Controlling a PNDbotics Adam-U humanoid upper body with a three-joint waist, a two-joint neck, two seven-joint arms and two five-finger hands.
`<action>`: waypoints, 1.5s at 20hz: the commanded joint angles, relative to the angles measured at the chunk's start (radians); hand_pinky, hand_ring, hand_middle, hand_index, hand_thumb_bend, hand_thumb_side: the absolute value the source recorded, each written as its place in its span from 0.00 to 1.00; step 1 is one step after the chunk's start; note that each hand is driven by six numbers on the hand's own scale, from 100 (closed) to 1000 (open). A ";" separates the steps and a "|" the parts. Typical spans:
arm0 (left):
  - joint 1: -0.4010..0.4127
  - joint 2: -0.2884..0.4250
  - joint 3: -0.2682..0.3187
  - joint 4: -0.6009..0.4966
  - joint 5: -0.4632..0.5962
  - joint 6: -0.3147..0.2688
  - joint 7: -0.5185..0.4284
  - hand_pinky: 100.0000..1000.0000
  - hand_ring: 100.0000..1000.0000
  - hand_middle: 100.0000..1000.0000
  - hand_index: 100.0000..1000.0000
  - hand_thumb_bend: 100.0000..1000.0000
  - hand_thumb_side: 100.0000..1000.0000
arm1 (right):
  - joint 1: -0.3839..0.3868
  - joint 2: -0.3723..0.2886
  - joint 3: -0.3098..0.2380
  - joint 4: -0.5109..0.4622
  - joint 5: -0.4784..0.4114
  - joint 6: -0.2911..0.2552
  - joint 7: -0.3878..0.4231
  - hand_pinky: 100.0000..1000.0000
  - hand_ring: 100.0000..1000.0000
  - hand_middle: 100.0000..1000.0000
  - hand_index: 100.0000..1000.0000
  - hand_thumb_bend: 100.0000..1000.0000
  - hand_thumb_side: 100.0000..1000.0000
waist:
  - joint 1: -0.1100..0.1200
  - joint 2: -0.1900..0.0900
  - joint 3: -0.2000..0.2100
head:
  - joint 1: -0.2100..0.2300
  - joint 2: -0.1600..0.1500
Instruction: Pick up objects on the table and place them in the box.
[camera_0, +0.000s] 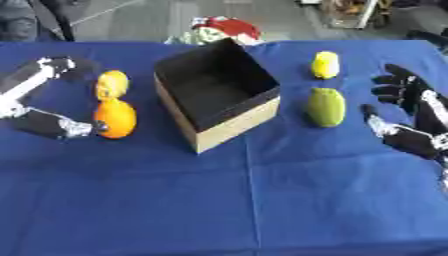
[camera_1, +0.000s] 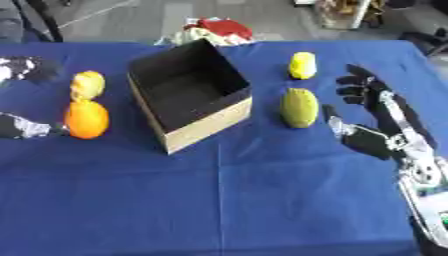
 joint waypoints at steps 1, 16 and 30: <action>-0.008 0.018 0.018 -0.019 0.009 0.003 0.001 0.78 0.77 0.77 0.89 0.62 0.29 | -0.010 -0.019 -0.011 -0.012 -0.006 -0.003 -0.002 0.80 0.78 0.78 0.95 0.22 0.02 | 0.008 -0.014 0.001 | 0.001 0.004; -0.056 0.061 -0.042 0.058 -0.058 0.023 -0.027 0.79 0.77 0.77 0.89 0.61 0.26 | -0.010 -0.018 -0.008 -0.009 -0.009 -0.003 0.000 0.80 0.78 0.78 0.95 0.21 0.02 | 0.010 -0.020 -0.001 | -0.005 0.004; -0.275 -0.033 -0.174 0.437 -0.366 -0.019 -0.039 0.77 0.74 0.74 0.87 0.58 0.17 | -0.007 -0.013 -0.001 -0.002 -0.018 -0.004 0.006 0.80 0.78 0.78 0.96 0.21 0.02 | 0.006 -0.023 -0.007 | -0.002 0.004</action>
